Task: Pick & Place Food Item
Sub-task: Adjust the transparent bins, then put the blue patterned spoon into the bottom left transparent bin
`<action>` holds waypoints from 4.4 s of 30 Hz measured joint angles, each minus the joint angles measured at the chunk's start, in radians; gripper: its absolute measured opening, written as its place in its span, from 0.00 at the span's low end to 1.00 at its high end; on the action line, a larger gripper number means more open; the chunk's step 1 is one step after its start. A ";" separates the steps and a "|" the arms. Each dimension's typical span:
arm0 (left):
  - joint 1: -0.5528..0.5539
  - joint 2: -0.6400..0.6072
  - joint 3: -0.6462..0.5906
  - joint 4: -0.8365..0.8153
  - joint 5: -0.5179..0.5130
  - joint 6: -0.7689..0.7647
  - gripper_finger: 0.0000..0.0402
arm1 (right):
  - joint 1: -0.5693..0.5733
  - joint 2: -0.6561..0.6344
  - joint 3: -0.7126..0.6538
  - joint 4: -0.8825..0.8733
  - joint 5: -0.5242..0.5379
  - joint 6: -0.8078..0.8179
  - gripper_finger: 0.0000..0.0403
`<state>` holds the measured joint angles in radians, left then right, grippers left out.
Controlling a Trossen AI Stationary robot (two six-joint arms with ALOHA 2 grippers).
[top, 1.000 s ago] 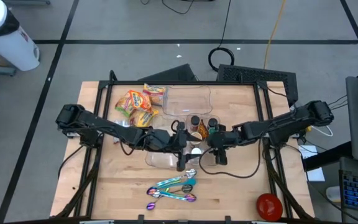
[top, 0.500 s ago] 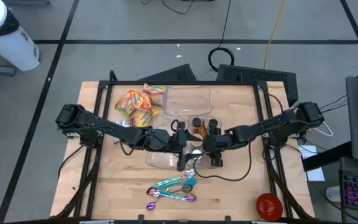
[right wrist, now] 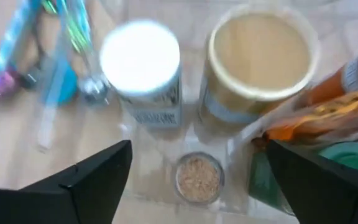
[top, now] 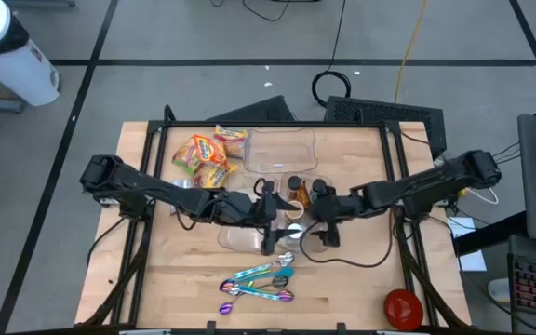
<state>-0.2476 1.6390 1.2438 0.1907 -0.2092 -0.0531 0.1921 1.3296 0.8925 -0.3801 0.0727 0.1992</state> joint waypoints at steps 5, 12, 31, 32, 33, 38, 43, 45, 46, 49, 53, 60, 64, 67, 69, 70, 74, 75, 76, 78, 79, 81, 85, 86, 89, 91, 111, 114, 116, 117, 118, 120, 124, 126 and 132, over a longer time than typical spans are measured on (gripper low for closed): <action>-0.024 -0.108 0.002 -0.130 -0.002 0.064 0.67 | 0.002 -0.137 0.000 0.002 -0.009 0.080 0.94; -0.055 -0.309 -0.183 -0.092 -0.073 0.101 0.67 | 0.048 -0.363 0.000 -0.016 -0.096 0.091 0.95; 0.092 -0.753 -0.817 0.288 -0.204 -0.059 0.67 | 0.105 -0.895 -0.516 0.564 0.193 -0.118 0.94; 0.092 -0.750 -0.818 0.286 -0.203 -0.057 0.68 | 0.103 -0.898 -0.555 0.629 0.193 -0.122 0.94; 0.092 -0.750 -0.818 0.277 -0.203 -0.054 0.68 | 0.100 -0.899 -0.593 0.691 0.193 -0.133 0.94; 0.094 -0.714 -0.819 0.262 -0.202 -0.084 0.67 | 0.081 -0.895 -0.699 0.936 0.269 -0.211 0.94; 0.090 -0.679 -0.819 0.253 -0.144 -0.192 0.68 | 0.079 -0.879 -0.678 0.764 0.304 -0.139 0.94; 0.087 -0.668 -0.819 0.216 -0.136 -0.195 0.67 | 0.078 -0.855 -0.643 0.632 0.344 -0.092 0.94; 0.085 -0.665 -0.819 0.193 -0.135 -0.203 0.67 | 0.078 -0.840 -0.619 0.551 0.356 -0.072 0.94; 0.067 -0.682 -0.819 0.075 -0.101 -0.214 0.67 | 0.078 -0.775 -0.529 0.317 0.373 0.019 0.94; -0.011 -0.724 -0.819 -0.111 -0.076 -0.292 0.67 | 0.101 -0.664 -0.448 0.141 0.339 0.129 0.94; -0.148 -0.761 -0.819 -0.416 -0.097 -0.419 0.67 | 0.181 -0.492 -0.441 0.105 0.288 0.115 0.94; -0.183 -0.715 -0.819 -0.497 -0.123 -0.589 0.67 | 0.189 -0.411 -0.441 0.108 0.289 0.127 0.94; -0.190 -0.654 -0.819 -0.498 -0.133 -0.657 0.67 | 0.189 -0.348 -0.441 0.117 0.289 0.137 0.94; -0.191 -0.609 -0.819 -0.474 -0.134 -0.656 0.67 | 0.189 -0.316 -0.441 0.134 0.290 0.128 0.94; -0.191 -0.586 -0.819 -0.455 -0.136 -0.645 0.67 | 0.187 -0.302 -0.441 0.142 0.293 0.124 0.94; -0.182 -0.512 -0.819 -0.367 -0.152 -0.595 0.67 | 0.155 -0.265 -0.441 0.196 0.297 0.086 0.94; -0.178 -0.499 -0.819 -0.346 -0.157 -0.586 0.67 | 0.146 -0.259 -0.441 0.211 0.298 0.066 0.94; -0.174 -0.489 -0.819 -0.327 -0.159 -0.576 0.67 | 0.134 -0.253 -0.441 0.226 0.298 0.043 0.94; -0.165 -0.473 -0.819 -0.297 -0.158 -0.563 0.67 | 0.112 -0.245 -0.441 0.252 0.296 0.003 0.94; -0.161 -0.469 -0.819 -0.286 -0.158 -0.554 0.67 | 0.102 -0.245 -0.441 0.256 0.293 -0.010 0.94; -0.151 -0.466 -0.819 -0.264 -0.158 -0.550 0.67 | 0.081 -0.245 -0.443 0.264 0.292 -0.035 0.94; -0.135 -0.467 -0.819 -0.245 -0.154 -0.548 0.67 | 0.048 -0.244 -0.443 0.275 0.286 -0.097 0.94; -0.131 -0.467 -0.819 -0.245 -0.154 -0.548 0.67 | 0.041 -0.244 -0.443 0.277 0.285 -0.110 0.94; -0.127 -0.467 -0.819 -0.245 -0.154 -0.548 0.67 | 0.024 -0.245 -0.443 0.278 0.286 -0.119 0.94; -0.127 -0.467 -0.819 -0.245 -0.155 -0.548 0.67 | 0.023 -0.245 -0.443 0.279 0.287 -0.137 0.94; -0.167 -0.576 -0.819 -0.246 -0.196 -0.500 0.67 | 0.026 -0.340 -0.442 0.171 0.294 -0.087 0.94; -0.176 -0.628 -0.818 -0.241 -0.211 -0.474 0.67 | 0.026 -0.379 -0.442 0.166 0.294 -0.080 0.94; -0.178 -0.659 -0.816 -0.247 -0.216 -0.472 0.67 | 0.027 -0.401 -0.442 0.164 0.291 -0.081 0.94; -0.178 -0.674 -0.816 -0.261 -0.219 -0.471 0.67 | 0.029 -0.412 -0.442 0.164 0.291 -0.081 0.94; -0.178 -0.685 -0.816 -0.270 -0.221 -0.469 0.67 | 0.033 -0.422 -0.442 0.163 0.292 -0.081 0.94; -0.178 -0.702 -0.816 -0.279 -0.240 -0.473 0.67 | 0.043 -0.441 -0.442 0.166 0.293 -0.081 0.94; -0.178 -0.711 -0.816 -0.301 -0.257 -0.473 0.67 | 0.070 -0.461 -0.442 0.206 0.292 -0.066 0.94; -0.178 -0.711 -0.817 -0.299 -0.257 -0.469 0.67 | 0.090 -0.462 -0.441 0.235 0.292 -0.061 0.94; -0.178 -0.711 -0.817 -0.285 -0.255 -0.519 0.67 | 0.150 -0.466 -0.441 0.323 0.292 -0.121 0.94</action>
<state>-0.4259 0.9279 0.4267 -0.0948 -0.4645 -0.5725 0.3425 0.8636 0.4515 -0.0568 0.3647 0.0779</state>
